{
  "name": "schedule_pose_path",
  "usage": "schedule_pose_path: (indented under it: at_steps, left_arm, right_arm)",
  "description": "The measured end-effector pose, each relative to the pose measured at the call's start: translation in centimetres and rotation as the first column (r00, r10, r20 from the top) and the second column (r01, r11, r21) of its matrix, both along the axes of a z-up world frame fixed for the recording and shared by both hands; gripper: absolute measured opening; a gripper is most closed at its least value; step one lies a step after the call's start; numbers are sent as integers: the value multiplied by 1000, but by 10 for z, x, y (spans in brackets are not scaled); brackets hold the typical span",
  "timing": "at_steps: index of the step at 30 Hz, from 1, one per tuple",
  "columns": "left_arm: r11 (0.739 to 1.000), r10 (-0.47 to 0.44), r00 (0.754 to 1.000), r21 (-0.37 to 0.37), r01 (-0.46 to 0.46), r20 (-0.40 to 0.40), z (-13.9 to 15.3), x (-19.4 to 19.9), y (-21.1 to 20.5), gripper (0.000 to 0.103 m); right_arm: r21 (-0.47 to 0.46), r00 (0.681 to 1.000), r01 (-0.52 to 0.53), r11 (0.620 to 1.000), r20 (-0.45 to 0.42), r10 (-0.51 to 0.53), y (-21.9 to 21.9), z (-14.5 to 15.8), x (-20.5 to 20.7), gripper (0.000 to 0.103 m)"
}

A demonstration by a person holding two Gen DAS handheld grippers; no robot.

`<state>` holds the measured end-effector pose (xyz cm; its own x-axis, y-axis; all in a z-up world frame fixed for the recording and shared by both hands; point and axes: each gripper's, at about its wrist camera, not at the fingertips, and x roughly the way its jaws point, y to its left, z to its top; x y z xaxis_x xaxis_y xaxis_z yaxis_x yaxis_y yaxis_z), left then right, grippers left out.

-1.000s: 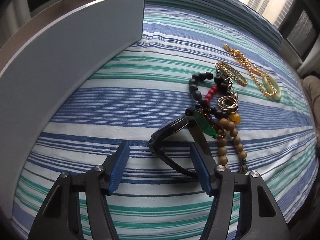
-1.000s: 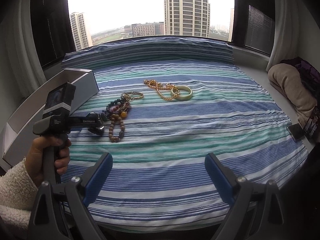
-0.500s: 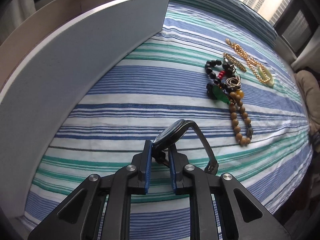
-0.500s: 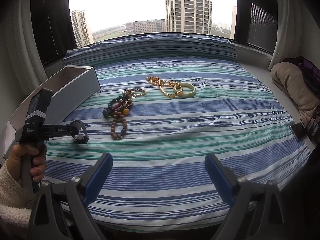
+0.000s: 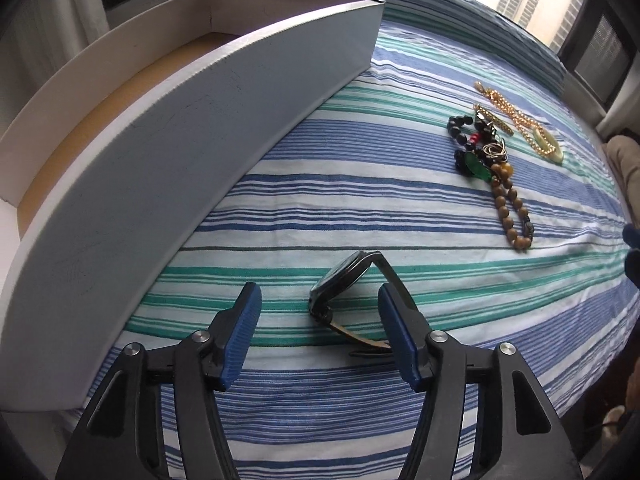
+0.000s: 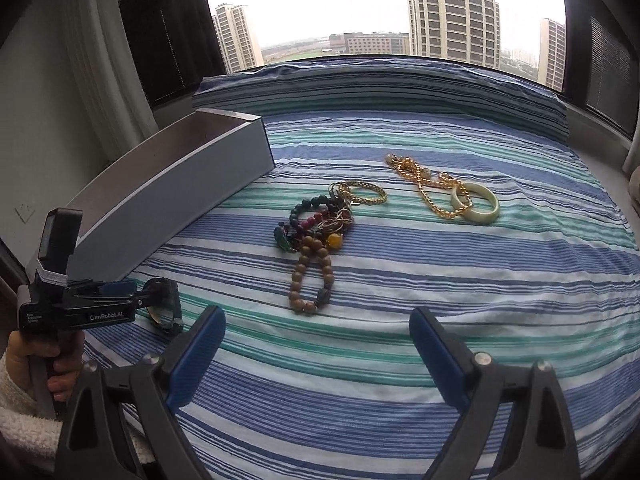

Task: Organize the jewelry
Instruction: 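Grasp the green jade pendant's black cord with the right gripper while the left gripper reopens over the watch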

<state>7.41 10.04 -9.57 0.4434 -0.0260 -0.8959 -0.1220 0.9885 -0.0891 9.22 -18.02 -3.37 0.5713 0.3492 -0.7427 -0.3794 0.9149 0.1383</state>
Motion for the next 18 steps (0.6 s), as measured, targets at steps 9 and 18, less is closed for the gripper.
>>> schedule_pose_path:
  at_steps: [9, 18]
  left_arm:
    - [999, 50, 997, 0, -50, 53, 19, -44, 21, 74]
    - [996, 85, 996, -30, -84, 38, 19, -64, 37, 75]
  right_arm:
    - [-39, 958, -280, 959, -73, 277, 80, -44, 90, 44]
    - [-150, 943, -321, 935, -143, 301, 106, -83, 122, 29]
